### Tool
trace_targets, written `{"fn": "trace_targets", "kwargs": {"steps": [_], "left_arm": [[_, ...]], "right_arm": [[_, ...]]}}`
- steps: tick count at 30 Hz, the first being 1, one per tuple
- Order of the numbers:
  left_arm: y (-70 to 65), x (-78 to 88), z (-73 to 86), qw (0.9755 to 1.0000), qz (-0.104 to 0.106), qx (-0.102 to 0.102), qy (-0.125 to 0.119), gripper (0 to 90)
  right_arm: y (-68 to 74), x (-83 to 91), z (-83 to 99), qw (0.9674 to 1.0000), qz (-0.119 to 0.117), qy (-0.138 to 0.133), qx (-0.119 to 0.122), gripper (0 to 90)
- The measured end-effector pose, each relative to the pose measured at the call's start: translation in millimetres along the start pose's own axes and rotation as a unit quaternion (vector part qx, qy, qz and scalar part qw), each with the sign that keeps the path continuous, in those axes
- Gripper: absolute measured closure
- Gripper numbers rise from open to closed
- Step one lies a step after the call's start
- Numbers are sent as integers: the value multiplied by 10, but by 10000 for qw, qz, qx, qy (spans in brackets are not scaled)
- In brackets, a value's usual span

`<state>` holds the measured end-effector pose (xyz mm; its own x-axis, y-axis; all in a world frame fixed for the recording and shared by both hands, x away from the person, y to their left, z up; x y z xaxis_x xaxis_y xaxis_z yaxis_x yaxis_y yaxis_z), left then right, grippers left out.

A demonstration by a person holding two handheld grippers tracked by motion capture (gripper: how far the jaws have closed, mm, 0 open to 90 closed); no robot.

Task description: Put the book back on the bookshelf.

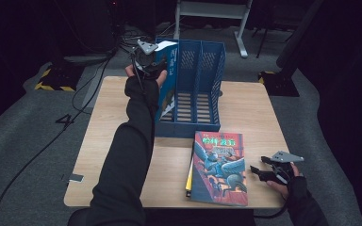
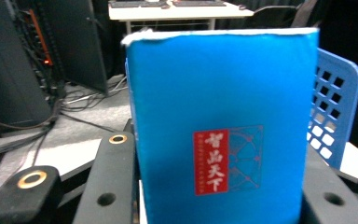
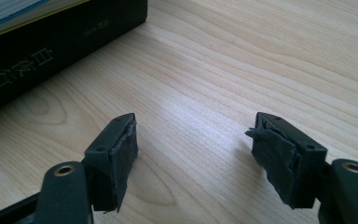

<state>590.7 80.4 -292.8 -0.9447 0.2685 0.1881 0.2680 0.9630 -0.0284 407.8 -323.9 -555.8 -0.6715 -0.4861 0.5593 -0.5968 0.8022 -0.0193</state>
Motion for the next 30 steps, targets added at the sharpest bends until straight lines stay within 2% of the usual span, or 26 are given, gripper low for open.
{"fn": "trace_targets", "kwargs": {"steps": [3,6,10,12,18,21,23,26,30], "left_arm": [[-13,-23,5,10000,40,55,-50,603],[-40,-82,53,9997,177,163,-109,601],[-5,-219,203,9990,168,344,-210,596],[10,-250,211,9986,150,400,-302,597],[17,-392,214,9997,121,204,-116,597],[41,-509,239,9996,33,265,-68,596],[32,-556,275,9994,60,312,-94,595],[35,-595,341,9998,68,207,21,592],[89,-600,472,9995,13,314,53,589]], "right_arm": [[1,0,0,10000,-5,-1,8,315],[2,0,0,10000,-22,-2,17,314],[4,0,-1,10000,-14,-1,31,314],[4,0,1,10000,-16,-1,27,314],[4,-7,-5,10000,-20,-3,25,315],[16,-6,-5,10000,-22,-4,37,316],[17,-9,-7,10000,-34,-4,32,314],[16,-12,-8,10000,-52,-2,35,314],[15,-18,-13,10000,-47,-6,63,315]]}}
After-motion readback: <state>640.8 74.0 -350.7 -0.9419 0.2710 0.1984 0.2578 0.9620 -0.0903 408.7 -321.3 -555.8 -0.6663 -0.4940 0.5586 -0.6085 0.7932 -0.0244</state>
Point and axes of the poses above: each handheld gripper's, and its own axes: x roughly backward along the jaws, z roughly out of its underside, y roughly to its left, the point moved 8 cm from there along -x, roughly forward along the jaws, and after that the axes turned 7 degrees about -y, right-handed, at the moved point
